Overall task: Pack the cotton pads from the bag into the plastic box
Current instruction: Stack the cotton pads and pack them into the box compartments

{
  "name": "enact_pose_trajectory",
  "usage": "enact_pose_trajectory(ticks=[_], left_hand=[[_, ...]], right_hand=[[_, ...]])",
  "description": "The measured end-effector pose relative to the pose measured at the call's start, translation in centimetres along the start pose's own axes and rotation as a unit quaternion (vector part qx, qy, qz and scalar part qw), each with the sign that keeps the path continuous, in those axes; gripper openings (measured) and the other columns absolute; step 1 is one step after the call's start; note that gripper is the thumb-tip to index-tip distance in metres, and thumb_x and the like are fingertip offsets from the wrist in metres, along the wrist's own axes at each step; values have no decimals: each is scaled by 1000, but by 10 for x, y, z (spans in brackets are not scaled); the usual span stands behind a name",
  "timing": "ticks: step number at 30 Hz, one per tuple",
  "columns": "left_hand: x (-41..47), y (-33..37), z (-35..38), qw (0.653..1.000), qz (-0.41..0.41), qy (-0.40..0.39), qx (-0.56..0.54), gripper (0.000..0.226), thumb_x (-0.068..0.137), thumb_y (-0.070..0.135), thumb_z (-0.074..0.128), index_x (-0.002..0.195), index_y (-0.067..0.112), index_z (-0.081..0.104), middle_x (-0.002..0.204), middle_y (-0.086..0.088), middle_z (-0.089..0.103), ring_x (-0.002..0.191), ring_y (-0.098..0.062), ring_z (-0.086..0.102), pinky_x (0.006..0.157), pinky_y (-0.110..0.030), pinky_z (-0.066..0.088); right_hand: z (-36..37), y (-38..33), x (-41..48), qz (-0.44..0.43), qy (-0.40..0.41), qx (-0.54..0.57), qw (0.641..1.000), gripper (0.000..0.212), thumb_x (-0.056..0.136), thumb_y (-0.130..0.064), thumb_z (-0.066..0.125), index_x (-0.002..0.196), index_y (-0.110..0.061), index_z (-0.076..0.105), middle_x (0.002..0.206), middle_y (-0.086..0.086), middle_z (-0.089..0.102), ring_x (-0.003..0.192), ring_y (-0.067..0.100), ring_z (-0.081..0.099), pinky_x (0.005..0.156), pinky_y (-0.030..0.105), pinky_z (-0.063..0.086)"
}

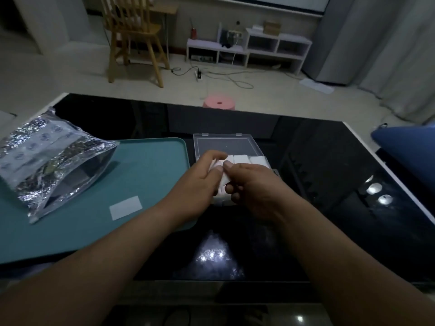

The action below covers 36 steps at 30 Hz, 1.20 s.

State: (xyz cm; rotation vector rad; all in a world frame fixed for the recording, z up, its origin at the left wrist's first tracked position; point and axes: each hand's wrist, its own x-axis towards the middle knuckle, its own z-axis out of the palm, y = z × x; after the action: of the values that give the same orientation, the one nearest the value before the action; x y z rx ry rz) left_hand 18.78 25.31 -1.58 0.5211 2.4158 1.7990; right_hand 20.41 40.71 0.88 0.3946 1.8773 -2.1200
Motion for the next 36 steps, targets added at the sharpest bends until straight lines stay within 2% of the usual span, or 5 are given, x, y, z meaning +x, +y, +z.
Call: enact_pose_trajectory(ticks=[13, 18, 23, 26, 36], left_hand=[[1, -34, -94, 967, -181, 131, -122, 30, 97, 15, 44, 115, 18, 68, 89, -5, 70, 79, -23, 61, 73, -38, 45], [-5, -37, -118, 970, -137, 172, 99, 20, 104, 28, 45, 120, 30, 57, 80, 1, 59, 69, -16, 55, 62, -30, 41], [-6, -22, -110, 940, -155, 87, -290, 38, 99, 55, 54, 127, 29, 51, 75, -3, 50, 55, -15, 42, 49, -26, 35], [-8, -17, -100, 924, -161, 21, -347, 47, 97, 53, 57, 136, 27, 48, 76, -4, 56, 55, -14, 43, 44, -23, 32], [1, -20, -85, 873, -208, 43, -440, 36, 107, 16, 39, 137, 24, 58, 122, -28, 63, 99, -31, 63, 66, -35, 59]], right_hand=[[84, 8, 36, -53, -19, -123, 991, 13, 99, -7, 57, 93, -1, 67, 74, 16, 66, 60, 18, 66, 52, 29, 52], [92, 11, 42, -112, 48, -213, 970, 13, 99, -17, 60, 96, -9, 70, 76, 5, 69, 61, 11, 67, 52, 26, 48], [104, 5, 40, -65, -37, -29, 997, 11, 102, -17, 61, 94, -11, 67, 84, 7, 66, 66, 16, 60, 57, 29, 43], [108, 6, 34, -41, -50, 4, 998, 12, 98, -14, 63, 88, -9, 63, 71, 4, 57, 57, 13, 49, 52, 26, 36], [93, 9, 14, -254, 75, -285, 921, 23, 95, -40, 69, 90, -19, 62, 78, -5, 67, 69, 8, 60, 62, 30, 49]])
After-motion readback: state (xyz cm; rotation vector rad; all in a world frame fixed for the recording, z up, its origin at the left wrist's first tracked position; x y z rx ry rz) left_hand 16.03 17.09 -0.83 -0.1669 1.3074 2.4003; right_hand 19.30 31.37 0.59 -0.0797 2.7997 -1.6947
